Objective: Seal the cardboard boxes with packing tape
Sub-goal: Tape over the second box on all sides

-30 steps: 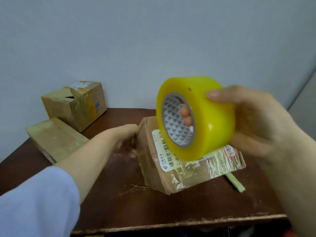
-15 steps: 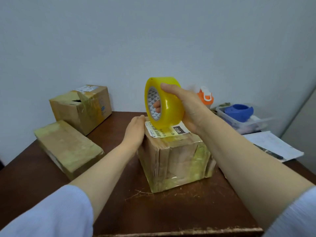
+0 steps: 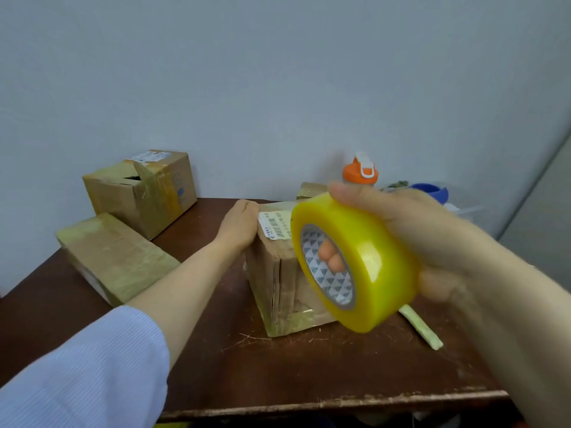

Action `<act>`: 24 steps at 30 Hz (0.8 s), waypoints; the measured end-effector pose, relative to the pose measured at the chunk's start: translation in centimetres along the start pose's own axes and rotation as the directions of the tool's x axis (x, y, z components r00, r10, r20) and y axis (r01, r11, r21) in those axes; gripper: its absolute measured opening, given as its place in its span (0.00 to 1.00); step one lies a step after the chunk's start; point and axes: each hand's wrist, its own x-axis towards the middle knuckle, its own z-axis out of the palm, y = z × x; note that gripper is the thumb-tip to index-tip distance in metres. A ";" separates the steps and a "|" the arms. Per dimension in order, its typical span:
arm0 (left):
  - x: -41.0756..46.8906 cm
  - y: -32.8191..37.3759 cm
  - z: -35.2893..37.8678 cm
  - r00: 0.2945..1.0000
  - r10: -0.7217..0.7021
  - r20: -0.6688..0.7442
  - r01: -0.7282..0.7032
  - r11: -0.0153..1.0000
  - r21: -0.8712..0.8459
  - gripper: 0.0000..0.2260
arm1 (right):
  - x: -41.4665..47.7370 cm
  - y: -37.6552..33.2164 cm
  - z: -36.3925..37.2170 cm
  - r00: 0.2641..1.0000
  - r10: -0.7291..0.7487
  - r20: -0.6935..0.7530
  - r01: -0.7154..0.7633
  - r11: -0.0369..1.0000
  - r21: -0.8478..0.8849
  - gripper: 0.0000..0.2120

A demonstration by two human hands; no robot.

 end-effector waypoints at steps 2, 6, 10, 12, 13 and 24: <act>0.0 -0.1 0.0 1.000 0.003 0.000 -0.003 1.000 0.030 0.17 | -0.8 1.4 0.0 1.000 0.011 -0.005 -0.011 1.000 -0.013 0.21; 0.3 -0.1 0.0 1.000 -0.008 0.004 0.008 0.998 0.061 0.16 | -1.9 4.7 0.1 0.996 0.077 -0.048 -0.078 0.997 -0.029 0.19; 0.4 -0.2 0.1 1.000 -0.009 0.010 0.008 0.998 0.066 0.13 | -2.2 8.9 0.2 0.983 0.154 -0.095 -0.155 0.988 -0.002 0.24; 0.4 -0.2 0.0 1.000 -0.014 0.017 0.013 0.998 0.064 0.13 | -1.8 10.7 0.4 0.973 0.203 -0.113 -0.199 0.979 0.042 0.23; 0.5 -0.1 0.0 1.000 -0.014 0.025 0.012 0.998 0.066 0.14 | -1.6 11.4 0.6 0.967 0.225 -0.117 -0.220 0.974 0.058 0.22; 0.0 6.5 1.2 0.965 0.082 0.250 -0.251 0.568 0.784 0.34 | 0.9 11.5 -0.2 0.928 0.369 -0.058 -0.362 0.926 0.102 0.26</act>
